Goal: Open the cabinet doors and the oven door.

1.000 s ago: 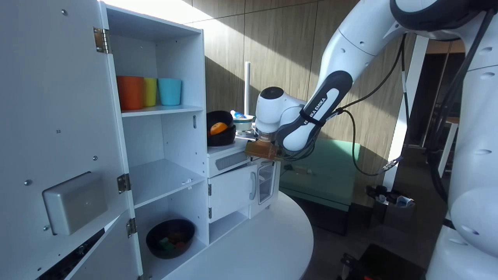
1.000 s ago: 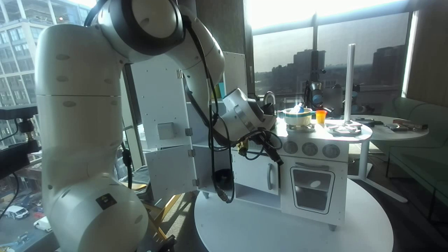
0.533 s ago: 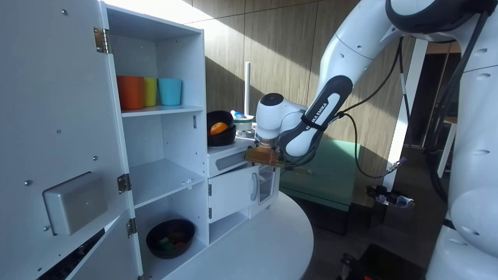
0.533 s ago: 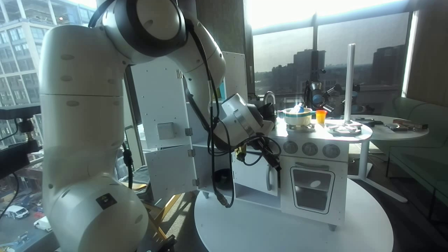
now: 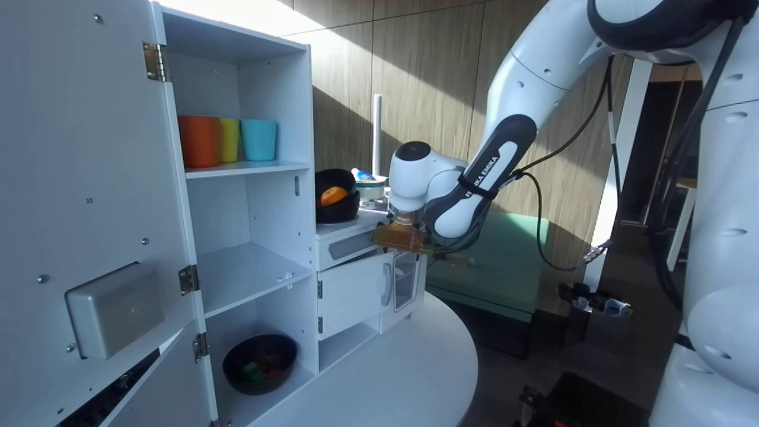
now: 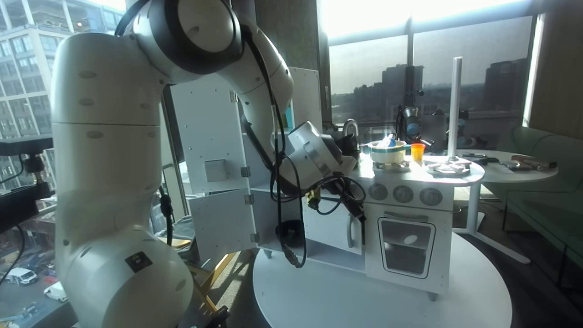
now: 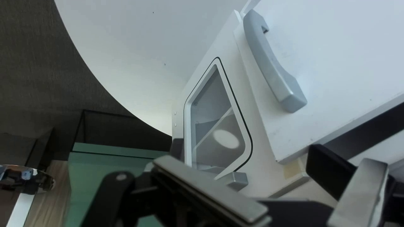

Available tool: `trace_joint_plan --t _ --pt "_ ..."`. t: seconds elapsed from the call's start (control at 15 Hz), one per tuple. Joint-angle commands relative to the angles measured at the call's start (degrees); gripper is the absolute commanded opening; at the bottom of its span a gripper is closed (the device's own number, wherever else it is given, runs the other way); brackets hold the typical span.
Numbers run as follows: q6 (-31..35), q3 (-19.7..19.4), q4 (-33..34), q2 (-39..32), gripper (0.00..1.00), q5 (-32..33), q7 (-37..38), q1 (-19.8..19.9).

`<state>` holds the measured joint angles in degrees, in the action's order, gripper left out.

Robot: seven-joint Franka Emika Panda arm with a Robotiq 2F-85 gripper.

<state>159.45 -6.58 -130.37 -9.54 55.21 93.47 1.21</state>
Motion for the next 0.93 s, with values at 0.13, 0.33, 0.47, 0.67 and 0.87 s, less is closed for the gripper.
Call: trace_joint_plan --t 0.13,0.33,0.47,0.67,0.87 --pt "-13.62 2.31 -0.79 3.71 1.0 -6.9 -9.26 -1.1" --pt "-19.25 3.32 -0.47 5.76 1.0 -8.96 -12.63 -1.71" --pt "-23.18 3.65 0.05 7.19 1.0 -6.9 -9.94 -2.23" --pt "-26.36 4.28 -0.07 9.52 1.0 -5.16 -10.0 -2.09" --pt "-21.46 3.84 0.05 9.66 1.0 -1.54 -6.61 -0.85"
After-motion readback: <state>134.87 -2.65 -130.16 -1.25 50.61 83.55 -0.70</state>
